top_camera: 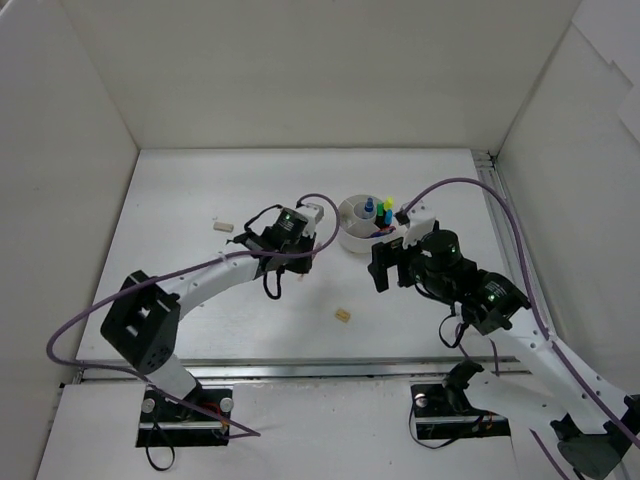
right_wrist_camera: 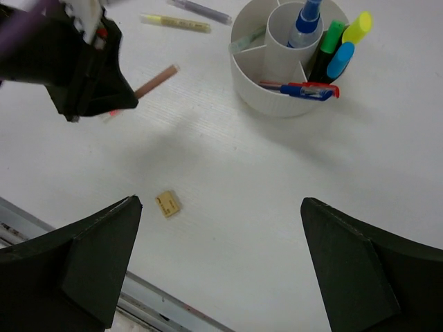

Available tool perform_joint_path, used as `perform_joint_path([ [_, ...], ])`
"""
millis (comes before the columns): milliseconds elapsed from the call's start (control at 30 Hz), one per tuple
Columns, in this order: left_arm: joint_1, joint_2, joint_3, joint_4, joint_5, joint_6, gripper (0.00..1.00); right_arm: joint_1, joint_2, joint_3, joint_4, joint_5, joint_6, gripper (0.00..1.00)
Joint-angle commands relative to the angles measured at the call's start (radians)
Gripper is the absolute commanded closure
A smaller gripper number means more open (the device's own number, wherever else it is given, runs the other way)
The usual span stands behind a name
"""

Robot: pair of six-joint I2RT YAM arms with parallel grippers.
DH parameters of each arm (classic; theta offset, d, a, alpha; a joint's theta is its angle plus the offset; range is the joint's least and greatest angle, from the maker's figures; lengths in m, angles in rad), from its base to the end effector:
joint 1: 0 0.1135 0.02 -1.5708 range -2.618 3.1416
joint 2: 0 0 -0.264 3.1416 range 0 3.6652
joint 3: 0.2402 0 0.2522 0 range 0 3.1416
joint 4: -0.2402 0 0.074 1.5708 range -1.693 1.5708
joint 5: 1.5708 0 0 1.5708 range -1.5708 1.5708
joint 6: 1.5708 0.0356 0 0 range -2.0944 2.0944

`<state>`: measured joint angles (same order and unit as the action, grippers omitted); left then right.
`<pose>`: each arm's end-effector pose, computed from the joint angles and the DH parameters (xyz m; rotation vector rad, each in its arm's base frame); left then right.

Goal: Sort the stationery into containers
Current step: Pick up the pen from the center of the board.

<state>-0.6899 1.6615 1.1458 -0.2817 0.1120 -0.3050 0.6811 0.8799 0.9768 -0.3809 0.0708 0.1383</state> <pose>0.2775 -0.2341 0.2295 0.5229 2.3912 -0.5961 0.1530 0.1208 0.3697 -0.4568 1.8281 0.5014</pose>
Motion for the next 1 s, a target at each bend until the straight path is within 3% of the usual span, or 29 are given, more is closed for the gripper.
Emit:
perform_joint_path([
  [0, 0.006, -0.117, 0.040, -0.005, -0.044, -0.227, 1.00, 0.000, -0.005, -0.035, 0.100, -0.025, 0.078, 0.02],
  [100, 0.006, -0.163, 0.014, 0.028, -0.061, -0.434, 1.00, 0.023, -0.004, -0.107, 0.198, -0.035, 0.133, 0.02],
  [167, 0.006, -0.200, -0.036, 0.094, -0.063, -0.607, 1.00, 0.044, -0.001, -0.191, 0.356, -0.063, 0.165, 0.02],
  [300, -0.003, -0.250, -0.113, 0.225, -0.057, -0.813, 1.00, 0.084, 0.014, -0.393, 0.814, -0.166, 0.185, 0.02],
  [400, -0.037, -0.292, -0.141, 0.220, -0.107, -0.942, 1.00, 0.113, 0.072, -0.418, 0.954, -0.135, 0.195, 0.02],
  [633, -0.134, -0.399, -0.172, 0.158, -0.395, -1.115, 1.00, 0.201, 0.273, -0.316, 0.968, -0.074, 0.181, 0.04],
  [967, -0.172, -0.417, -0.164, 0.115, -0.456, -1.140, 1.00, 0.236, 0.350, -0.273, 0.999, 0.001, 0.185, 0.23],
])
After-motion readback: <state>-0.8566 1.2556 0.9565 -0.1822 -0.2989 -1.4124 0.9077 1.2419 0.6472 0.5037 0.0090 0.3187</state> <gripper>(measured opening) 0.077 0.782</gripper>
